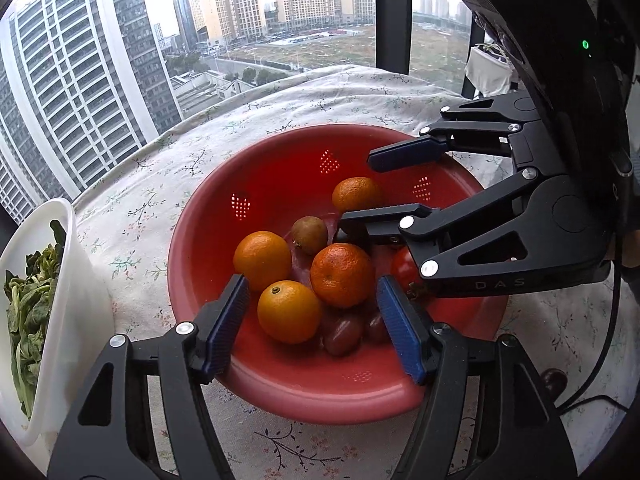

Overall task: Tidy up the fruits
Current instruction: 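Move both tools back toward the red tomato and dark plum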

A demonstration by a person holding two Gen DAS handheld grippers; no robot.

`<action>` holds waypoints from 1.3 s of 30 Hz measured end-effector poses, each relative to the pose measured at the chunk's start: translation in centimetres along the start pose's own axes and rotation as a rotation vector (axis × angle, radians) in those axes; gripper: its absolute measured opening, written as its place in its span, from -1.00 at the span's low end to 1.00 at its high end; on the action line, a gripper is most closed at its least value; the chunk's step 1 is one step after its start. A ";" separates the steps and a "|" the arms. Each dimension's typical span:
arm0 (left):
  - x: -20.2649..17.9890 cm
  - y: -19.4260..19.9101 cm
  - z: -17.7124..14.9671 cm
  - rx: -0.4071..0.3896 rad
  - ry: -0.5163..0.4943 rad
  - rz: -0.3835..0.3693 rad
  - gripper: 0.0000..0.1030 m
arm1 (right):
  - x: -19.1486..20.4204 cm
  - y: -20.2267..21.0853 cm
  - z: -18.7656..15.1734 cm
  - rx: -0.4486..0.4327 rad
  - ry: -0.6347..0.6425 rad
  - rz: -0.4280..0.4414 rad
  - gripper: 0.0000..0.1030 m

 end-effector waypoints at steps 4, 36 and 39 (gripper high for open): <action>-0.1 0.8 0.0 -0.016 0.002 0.010 0.35 | -0.4 1.0 0.0 -0.027 -0.015 -0.003 0.07; -15.4 8.8 -9.8 -0.072 -0.254 -0.157 0.99 | 3.9 16.9 -18.4 -0.165 -0.174 0.255 0.73; -15.9 8.6 -9.9 -0.056 -0.255 -0.165 0.99 | 4.7 17.0 -19.4 -0.155 -0.156 0.248 0.73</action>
Point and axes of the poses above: each gripper's, at about its wrist camera, not at the fingertips, and y roughly against the way its jaws point, x to its left, z to its top, the point moved 5 cm from there along -y, roughly the way its jaws point, and after that the axes turned 6 degrees about -y, right-handed, at the moved point
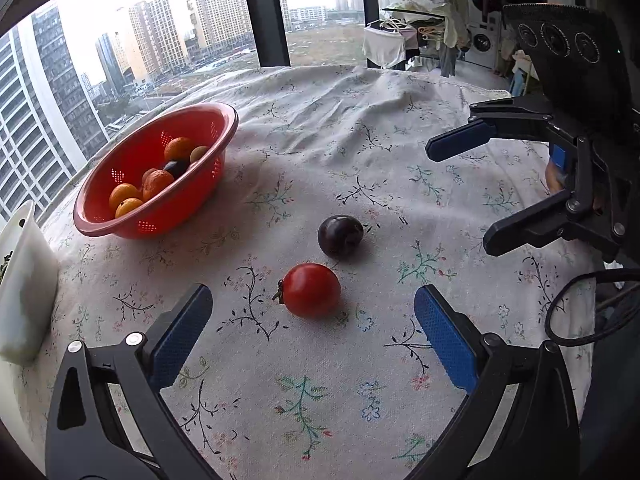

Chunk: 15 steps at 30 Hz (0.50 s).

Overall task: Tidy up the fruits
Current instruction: 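Move both tools back toward the red tomato and dark plum, then grasp the red tomato with the left tool while the right tool grasps the dark plum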

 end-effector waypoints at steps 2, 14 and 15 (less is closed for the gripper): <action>0.1 -0.5 0.0 0.015 0.014 -0.011 0.99 | 0.3 0.1 -0.9 0.008 0.011 -0.002 0.73; 0.5 -1.9 0.2 0.056 0.036 -0.060 0.11 | 0.1 0.3 -1.8 0.001 -0.014 -0.001 0.60; 0.4 -2.0 0.1 0.061 0.033 -0.061 0.10 | 0.1 0.2 -1.9 0.004 -0.014 -0.002 0.58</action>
Point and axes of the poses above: each gripper's, at about its wrist camera, not at the fingertips, and y roughly against the way its jaws point, x to its left, z to its top, the point moved 5 cm from there along -y, roughly the way its jaws point, and after that the axes turned 6 degrees about -y, right-handed, at the moved point
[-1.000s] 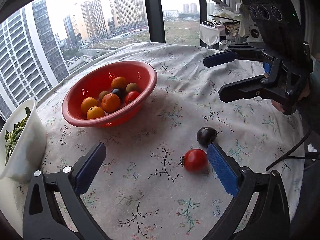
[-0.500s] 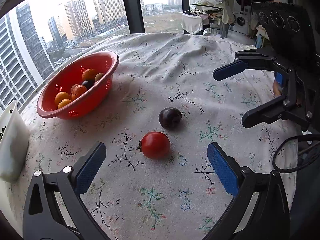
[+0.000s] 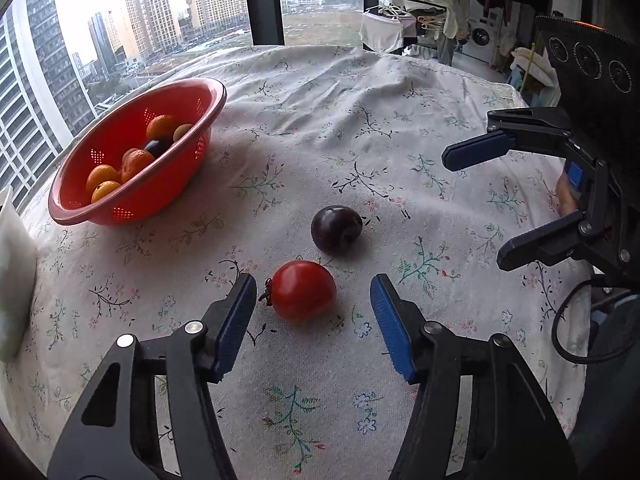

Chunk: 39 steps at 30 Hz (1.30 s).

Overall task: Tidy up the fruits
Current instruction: 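Grasp the red tomato with the left tool while the right tool grasps the dark plum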

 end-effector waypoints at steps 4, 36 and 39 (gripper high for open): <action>-0.2 -0.5 -0.1 0.010 -0.011 0.016 -0.06 | 0.2 0.0 -0.1 0.000 0.005 -0.001 0.57; 0.2 4.8 -4.4 -0.065 0.160 0.062 -0.31 | 1.8 -6.4 3.7 0.174 0.248 -0.078 0.11; -0.2 5.4 -5.1 -0.071 0.171 0.061 -0.31 | 1.5 -7.4 4.1 0.196 0.265 -0.087 0.07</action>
Point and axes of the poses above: each gripper's, at about its wrist camera, not at the fingertips, and y roughly against the way its jaws point, x to its left, z to its top, the point moved 5 cm from there along -y, roughly the way its jaws point, and after that the axes turned 6 degrees about -y, right-handed, at the moved point
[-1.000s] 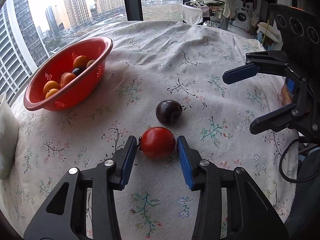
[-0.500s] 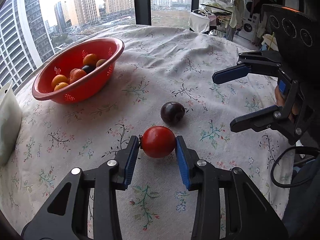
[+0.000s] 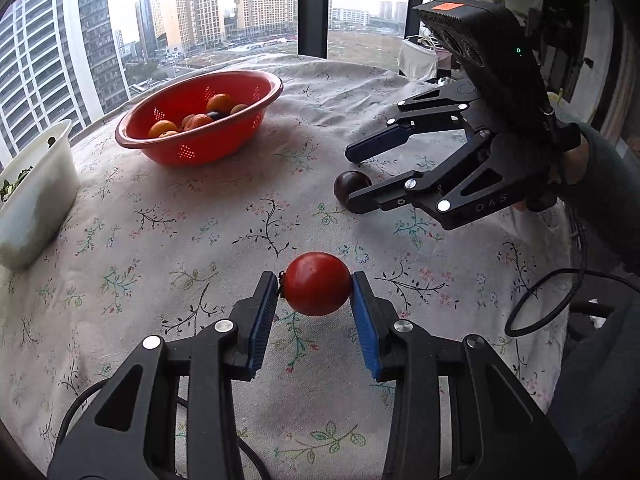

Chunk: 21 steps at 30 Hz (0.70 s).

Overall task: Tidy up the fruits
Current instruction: 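Grasp the red tomato with the left tool while the right tool grasps the dark plum, then carry the tomato and plum over the red colander and open both tools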

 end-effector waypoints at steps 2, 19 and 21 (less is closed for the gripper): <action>-0.1 0.2 -0.4 0.000 0.004 -0.001 -0.31 | -0.3 -0.6 0.3 0.017 0.004 -0.003 0.01; 0.4 0.2 -0.5 -0.002 0.025 -0.004 -0.31 | 0.5 -1.5 0.0 0.059 0.076 0.016 -0.39; 0.6 0.1 -0.3 -0.004 0.024 -0.002 -0.31 | 0.3 -1.3 0.0 0.054 0.063 0.023 -0.40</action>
Point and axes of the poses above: each gripper's, at about its wrist camera, not at the fingertips, and y roughly against the way its jaws point, x to its left, z to its top, the point moved 5 cm from there along -y, roughly the way its jaws point, and after that the axes turned 6 degrees about -y, right-handed, at the moved point
